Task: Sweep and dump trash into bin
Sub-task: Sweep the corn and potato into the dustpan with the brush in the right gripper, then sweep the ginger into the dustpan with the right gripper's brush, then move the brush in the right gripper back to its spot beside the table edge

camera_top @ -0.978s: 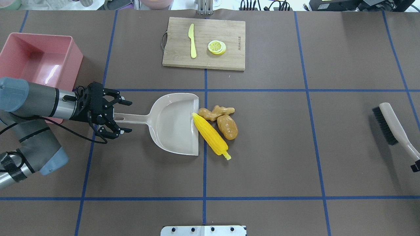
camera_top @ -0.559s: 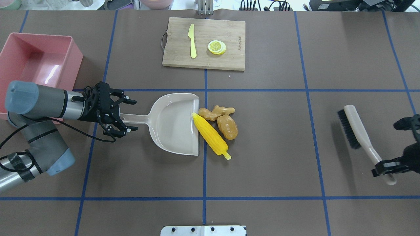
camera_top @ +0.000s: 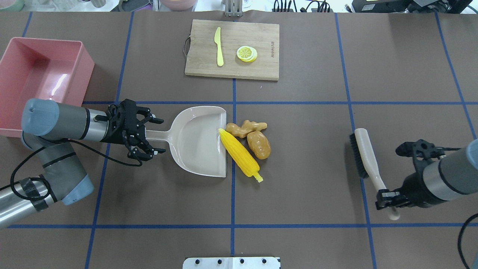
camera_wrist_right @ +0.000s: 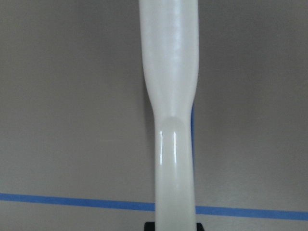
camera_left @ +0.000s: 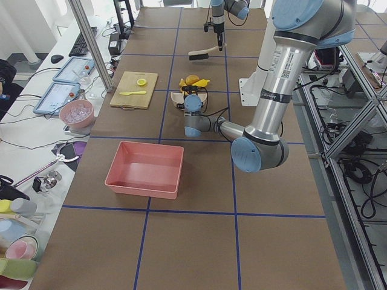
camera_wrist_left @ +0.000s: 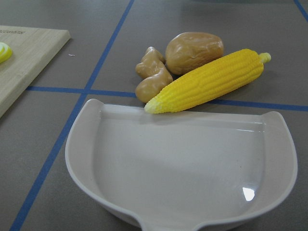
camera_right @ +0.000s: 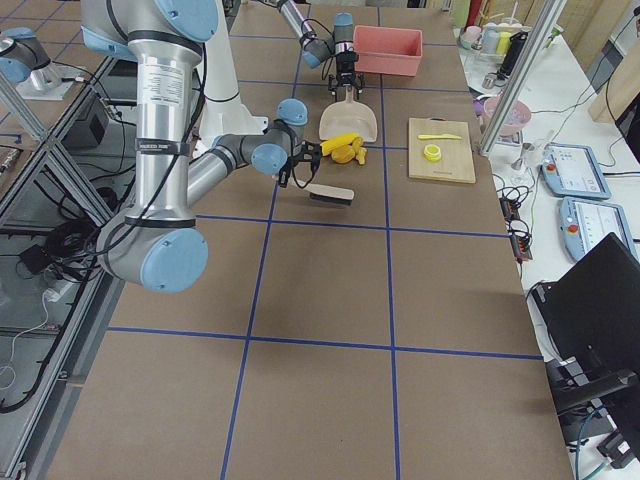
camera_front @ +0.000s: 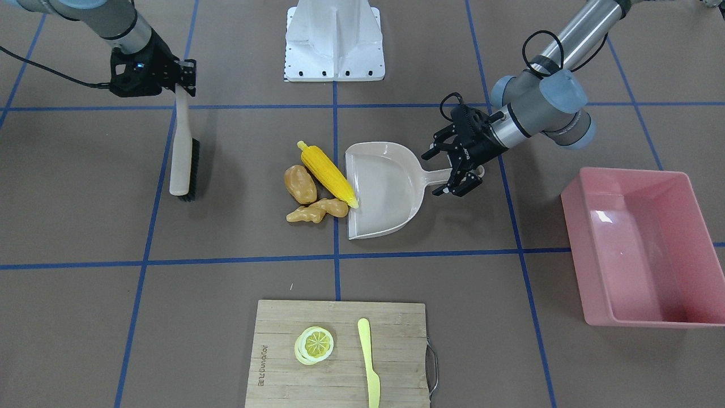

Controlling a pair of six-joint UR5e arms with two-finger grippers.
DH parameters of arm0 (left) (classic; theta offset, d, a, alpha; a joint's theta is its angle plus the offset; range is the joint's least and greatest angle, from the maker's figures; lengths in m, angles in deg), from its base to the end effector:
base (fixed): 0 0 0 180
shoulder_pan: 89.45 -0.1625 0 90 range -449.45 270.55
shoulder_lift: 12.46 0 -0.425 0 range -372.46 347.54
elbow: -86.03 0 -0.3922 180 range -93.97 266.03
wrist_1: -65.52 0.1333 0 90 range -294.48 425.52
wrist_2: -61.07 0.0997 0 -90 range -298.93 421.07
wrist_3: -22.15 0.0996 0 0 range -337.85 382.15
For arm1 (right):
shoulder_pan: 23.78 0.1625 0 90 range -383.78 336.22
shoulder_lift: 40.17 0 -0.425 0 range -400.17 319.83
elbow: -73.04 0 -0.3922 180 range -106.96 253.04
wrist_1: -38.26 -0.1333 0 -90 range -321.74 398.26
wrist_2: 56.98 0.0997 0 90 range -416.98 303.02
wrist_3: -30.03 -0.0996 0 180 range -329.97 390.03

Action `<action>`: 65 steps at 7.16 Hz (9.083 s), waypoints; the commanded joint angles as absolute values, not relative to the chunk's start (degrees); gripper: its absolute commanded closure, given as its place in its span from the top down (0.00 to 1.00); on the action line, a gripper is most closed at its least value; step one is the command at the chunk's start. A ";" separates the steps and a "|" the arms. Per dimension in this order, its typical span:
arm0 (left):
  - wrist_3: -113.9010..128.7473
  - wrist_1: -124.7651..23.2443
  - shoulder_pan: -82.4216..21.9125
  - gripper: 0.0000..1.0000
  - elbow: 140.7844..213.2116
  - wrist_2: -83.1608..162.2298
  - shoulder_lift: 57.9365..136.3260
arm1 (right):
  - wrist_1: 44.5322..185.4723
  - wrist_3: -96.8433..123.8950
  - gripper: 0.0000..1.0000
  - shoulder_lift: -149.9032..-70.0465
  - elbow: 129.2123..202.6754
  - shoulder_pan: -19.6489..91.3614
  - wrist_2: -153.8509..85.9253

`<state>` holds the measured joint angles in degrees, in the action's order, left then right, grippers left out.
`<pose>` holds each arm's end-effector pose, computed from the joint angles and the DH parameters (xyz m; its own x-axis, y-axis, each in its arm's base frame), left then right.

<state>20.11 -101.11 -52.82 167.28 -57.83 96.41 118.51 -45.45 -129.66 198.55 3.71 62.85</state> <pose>0.4437 -0.4360 0.4011 0.1367 0.9886 -0.0629 -0.0407 0.0691 0.9968 -0.3627 -0.2832 0.3457 0.6201 0.0775 0.7807 0.0736 0.9850 -0.1562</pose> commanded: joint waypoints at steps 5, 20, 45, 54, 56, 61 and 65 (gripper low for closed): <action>19.34 -99.72 -54.29 0.98 166.71 -56.27 96.96 | 129.49 -48.37 0.00 -109.09 190.30 -4.35 56.31; 19.34 -94.79 -54.38 0.98 168.91 -54.95 97.49 | 134.30 -52.59 0.00 -83.50 173.58 -5.06 57.53; 19.34 -92.77 -54.38 0.98 168.82 -54.16 97.75 | 138.08 -35.36 0.00 -82.80 170.32 1.26 64.29; 19.52 -92.68 -54.29 0.54 169.35 -54.24 97.75 | 148.56 -8.65 0.00 -119.65 193.51 25.52 64.57; 19.69 -92.68 -54.21 0.45 169.44 -54.24 97.66 | 143.94 -5.24 0.00 -128.18 194.94 29.12 64.65; 19.78 -92.77 -54.21 0.25 170.31 -54.24 97.66 | 128.12 -5.30 0.00 -145.33 195.82 32.39 67.12; 19.17 -92.68 -53.51 0.27 177.85 -54.33 94.78 | 101.51 -5.31 0.00 -157.49 186.36 32.65 70.80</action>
<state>19.38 -92.74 -53.85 174.65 -54.36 96.49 108.98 -5.39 -155.21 190.32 32.56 69.76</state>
